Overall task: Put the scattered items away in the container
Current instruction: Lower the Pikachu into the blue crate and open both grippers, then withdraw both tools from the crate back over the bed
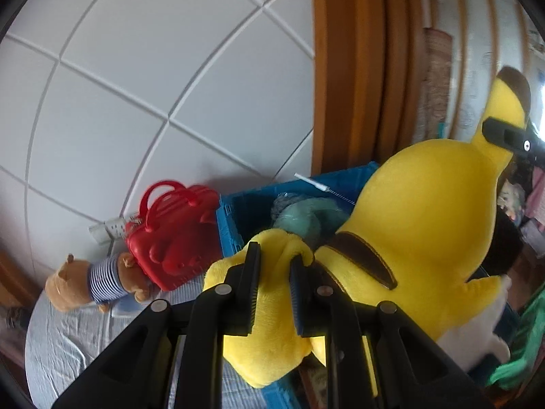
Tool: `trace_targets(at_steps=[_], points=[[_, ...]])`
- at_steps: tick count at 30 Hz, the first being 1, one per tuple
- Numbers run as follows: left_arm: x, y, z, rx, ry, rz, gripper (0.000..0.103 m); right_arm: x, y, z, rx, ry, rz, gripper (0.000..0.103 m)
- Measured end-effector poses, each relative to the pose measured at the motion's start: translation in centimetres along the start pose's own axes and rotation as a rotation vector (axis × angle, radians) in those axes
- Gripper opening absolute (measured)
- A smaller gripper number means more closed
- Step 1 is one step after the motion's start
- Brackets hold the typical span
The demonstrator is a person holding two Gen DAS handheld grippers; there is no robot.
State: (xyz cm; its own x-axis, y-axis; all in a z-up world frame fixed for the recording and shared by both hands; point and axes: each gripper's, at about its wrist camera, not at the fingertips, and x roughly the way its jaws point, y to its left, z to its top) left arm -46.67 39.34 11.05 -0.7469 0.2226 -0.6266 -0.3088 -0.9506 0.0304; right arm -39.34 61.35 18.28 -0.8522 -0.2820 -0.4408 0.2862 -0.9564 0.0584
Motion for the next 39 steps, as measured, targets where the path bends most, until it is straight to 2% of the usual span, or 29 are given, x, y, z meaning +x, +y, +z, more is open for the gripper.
trace_targets(at_steps=[3,8,11,15,18,19,20,22,23,24,25,31,39], points=[[3.6,-1.1,-0.6,0.003,0.061,0.023,0.016,3.7,-3.2,-0.9,0.017,0.063,0.032,0.030],[9.4,-2.8,-2.3,0.002,0.172,0.033,0.016,10.2,-7.9,-5.8,0.072,0.255,0.016,0.031],[11.0,-3.8,-2.5,0.012,0.182,0.044,0.016,11.7,-9.9,-7.8,0.108,0.309,0.012,0.032],[11.7,-4.9,-2.6,0.046,0.188,0.068,0.019,12.3,-11.5,-8.4,0.136,0.347,0.003,0.033],[11.3,-4.7,-2.5,0.058,0.192,0.071,0.022,12.5,-11.7,-8.0,0.139,0.343,0.000,0.038],[11.0,-4.6,-2.5,0.057,0.192,0.070,0.022,12.3,-11.6,-7.9,0.148,0.340,-0.002,0.046],[10.6,-4.3,-2.6,0.057,0.190,0.067,0.024,12.0,-11.5,-7.8,0.155,0.334,-0.003,0.049],[9.6,-4.0,-2.8,0.057,0.183,0.059,0.039,11.2,-11.2,-7.7,0.163,0.317,-0.005,0.057],[9.0,-3.9,-2.9,0.058,0.172,0.050,0.058,10.8,-10.9,-7.6,0.164,0.310,-0.005,0.063],[8.3,-3.8,-3.0,0.062,0.154,0.043,0.073,10.5,-10.6,-7.6,0.162,0.304,-0.005,0.083],[7.5,-3.8,-3.2,0.067,0.137,0.036,0.077,10.1,-10.3,-7.5,0.160,0.296,-0.007,0.102],[3.6,-4.2,-4.6,0.076,0.090,0.002,0.077,6.0,-7.7,-7.3,0.150,0.244,-0.029,0.103],[-0.5,-5.1,-7.9,0.071,0.075,-0.033,0.077,1.9,-3.9,-9.5,0.131,0.210,-0.039,0.103]])
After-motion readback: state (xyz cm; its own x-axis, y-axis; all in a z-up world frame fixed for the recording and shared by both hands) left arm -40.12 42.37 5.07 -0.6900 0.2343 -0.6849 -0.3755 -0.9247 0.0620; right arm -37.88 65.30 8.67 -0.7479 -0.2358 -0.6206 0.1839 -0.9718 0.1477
